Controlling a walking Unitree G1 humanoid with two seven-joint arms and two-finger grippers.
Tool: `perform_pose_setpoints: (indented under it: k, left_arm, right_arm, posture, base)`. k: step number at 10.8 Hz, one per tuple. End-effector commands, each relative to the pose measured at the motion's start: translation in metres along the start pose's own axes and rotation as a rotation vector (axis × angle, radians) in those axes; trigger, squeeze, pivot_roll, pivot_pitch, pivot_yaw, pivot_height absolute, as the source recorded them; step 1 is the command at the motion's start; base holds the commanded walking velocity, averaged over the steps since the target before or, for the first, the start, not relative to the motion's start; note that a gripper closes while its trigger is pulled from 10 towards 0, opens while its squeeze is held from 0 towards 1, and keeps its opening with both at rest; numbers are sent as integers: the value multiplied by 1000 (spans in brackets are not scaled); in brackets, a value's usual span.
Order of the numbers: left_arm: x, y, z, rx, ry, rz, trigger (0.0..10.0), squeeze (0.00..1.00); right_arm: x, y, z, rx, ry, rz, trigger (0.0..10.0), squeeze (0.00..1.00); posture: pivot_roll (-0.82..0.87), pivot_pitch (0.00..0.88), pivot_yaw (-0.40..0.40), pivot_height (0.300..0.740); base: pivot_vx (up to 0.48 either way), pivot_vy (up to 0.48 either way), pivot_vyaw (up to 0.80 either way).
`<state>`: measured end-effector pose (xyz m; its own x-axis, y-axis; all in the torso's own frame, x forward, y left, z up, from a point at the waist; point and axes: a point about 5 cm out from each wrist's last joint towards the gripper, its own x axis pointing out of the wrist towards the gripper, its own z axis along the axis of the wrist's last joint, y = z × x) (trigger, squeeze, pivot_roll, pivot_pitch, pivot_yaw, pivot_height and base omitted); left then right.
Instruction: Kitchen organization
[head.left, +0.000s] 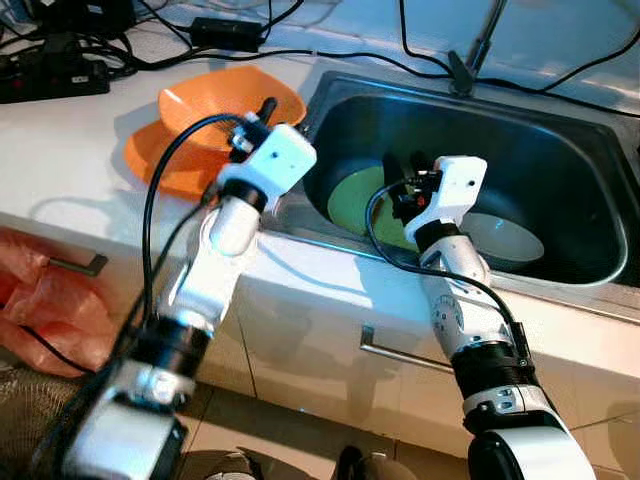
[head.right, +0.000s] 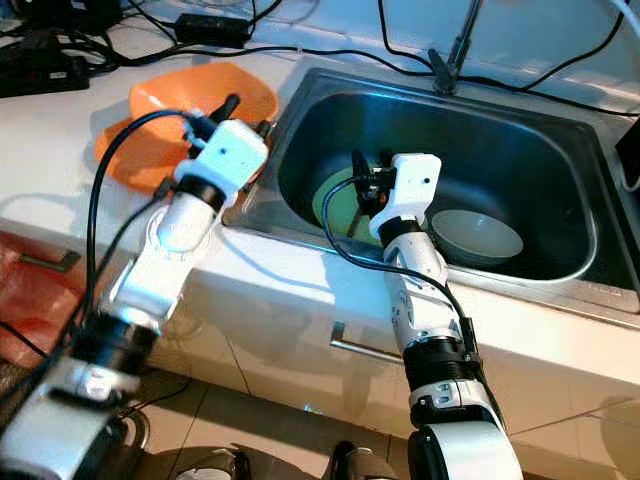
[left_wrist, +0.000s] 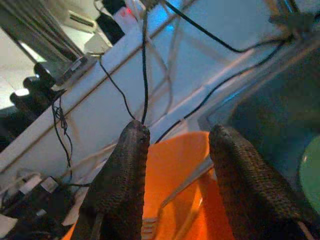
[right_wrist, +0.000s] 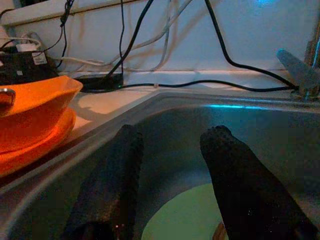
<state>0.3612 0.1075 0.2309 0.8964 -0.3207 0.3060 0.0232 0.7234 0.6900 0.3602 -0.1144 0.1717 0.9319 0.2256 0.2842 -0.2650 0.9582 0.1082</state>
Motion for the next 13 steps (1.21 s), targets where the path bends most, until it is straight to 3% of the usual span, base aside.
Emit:
perform_pose_setpoints:
  k: [1, 3, 6, 13]
  left_arm:
    - [4, -4, 2, 43, 5, -39, 10000, 0]
    - [11, -6, -2, 118, 35, -89, 10000, 0]
    - [12, -8, 21, 73, -92, -123, 10000, 0]
    - [34, -13, 7, 262, 12, -210, 10000, 0]
  right_arm:
    - [1, -1, 2, 5, -14, -3, 10000, 0]
    - [2, -1, 3, 4, -17, -4, 10000, 0]
    - [2, -2, 4, 7, -25, -9, 10000, 0]
    - [1, -1, 3, 10, -24, -16, 10000, 0]
  posture:
    - [53, 88, -41, 740]
    - [49, 88, -42, 740]
    - [52, 98, -43, 740]
    - [39, 94, -27, 740]
  base:
    - [0, 0, 0]
    - [0, 0, 0]
    - [0, 0, 0]
    - [0, 0, 0]
